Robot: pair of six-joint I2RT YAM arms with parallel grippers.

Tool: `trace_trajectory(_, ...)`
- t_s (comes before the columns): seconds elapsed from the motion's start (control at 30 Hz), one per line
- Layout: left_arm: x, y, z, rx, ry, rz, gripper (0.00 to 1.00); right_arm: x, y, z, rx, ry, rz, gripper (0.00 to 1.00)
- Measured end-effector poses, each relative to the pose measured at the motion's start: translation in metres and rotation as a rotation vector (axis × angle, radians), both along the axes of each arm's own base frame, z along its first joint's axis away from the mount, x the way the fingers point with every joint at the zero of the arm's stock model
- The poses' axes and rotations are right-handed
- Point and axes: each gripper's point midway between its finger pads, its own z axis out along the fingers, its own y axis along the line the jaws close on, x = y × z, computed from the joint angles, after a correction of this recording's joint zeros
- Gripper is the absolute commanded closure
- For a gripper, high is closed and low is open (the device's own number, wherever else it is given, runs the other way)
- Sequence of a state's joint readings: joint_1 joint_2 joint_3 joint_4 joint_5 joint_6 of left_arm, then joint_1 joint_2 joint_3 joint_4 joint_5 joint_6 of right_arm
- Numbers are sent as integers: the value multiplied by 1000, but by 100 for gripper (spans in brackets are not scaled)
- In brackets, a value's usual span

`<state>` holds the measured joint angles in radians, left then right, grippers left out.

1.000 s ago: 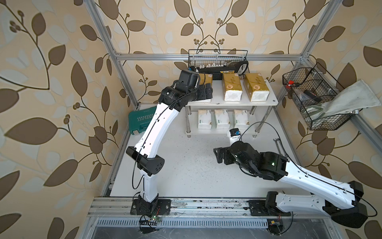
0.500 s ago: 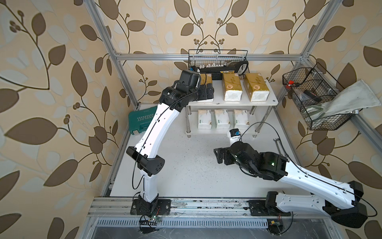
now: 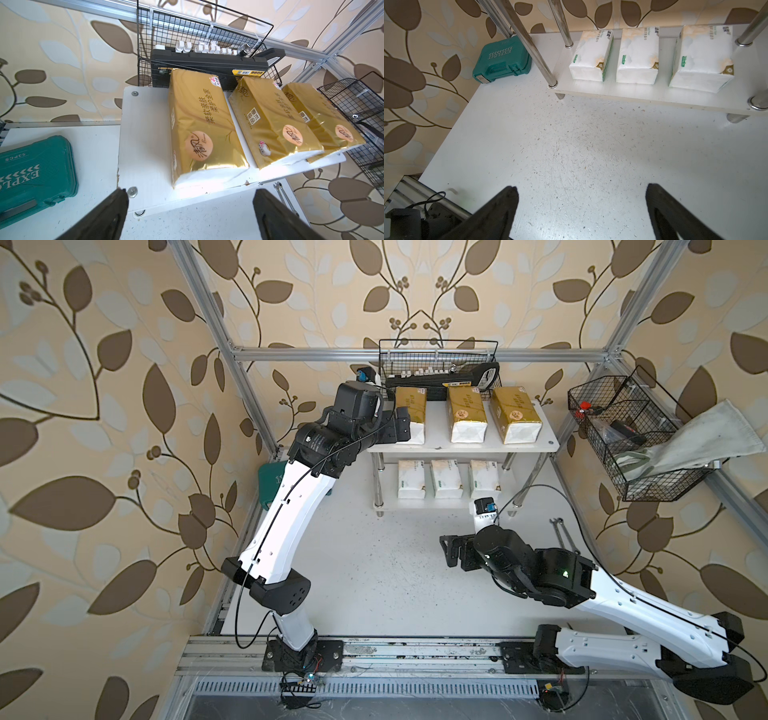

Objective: Place the tissue boxes on the shelf by color
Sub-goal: Place a box of tissues on the shelf, then reset both arms

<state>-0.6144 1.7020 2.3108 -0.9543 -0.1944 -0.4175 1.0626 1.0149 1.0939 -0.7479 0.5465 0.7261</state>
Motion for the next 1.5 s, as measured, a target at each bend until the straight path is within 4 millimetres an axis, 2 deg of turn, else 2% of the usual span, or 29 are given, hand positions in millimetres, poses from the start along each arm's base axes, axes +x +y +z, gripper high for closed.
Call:
trace_trajectory(0.13, -15, 8, -8, 3, 18, -12, 1, 3, -20, 6, -30, -27, -42, 1)
trace_trajectory(0.27, -36, 24, -20, 15, 30, -7, 1, 13, -56, 18, -50, -68, -137, 1)
trace_trajectory(0.53, -82, 89, -40, 83, -67, 122, 1, 37, -146, 38, -113, -130, -407, 1)
trace_trajectory(0.63, -89, 111, -58, 122, -102, 192, 1, 43, -171, 43, -138, -151, -483, 1)
trace_trajectory(0.73, -89, 123, -83, 182, -114, 239, 1, 48, -188, 47, -156, -176, -536, 1)
trace_trajectory(0.87, -81, 132, -115, 298, -105, 277, 1, 52, -203, 45, -186, -199, -577, 1)
trace_trajectory(1.03, -69, 141, -141, 428, -79, 316, 1, 58, -211, 41, -224, -229, -586, 1)
trace_trajectory(1.17, -63, 147, -161, 427, -73, 343, 1, 64, -215, 37, -255, -247, -590, 1)
trace_trajectory(1.27, -65, 155, -173, 391, -99, 361, 1, 68, -222, 26, -280, -249, -607, 1)
trace_trajectory(1.37, -71, 164, -167, 334, -183, 385, 1, 71, -230, 8, -301, -240, -638, 1)
trace_trajectory(1.5, -78, 178, -140, 230, -324, 441, 1, 78, -239, -24, -343, -201, -677, 1)
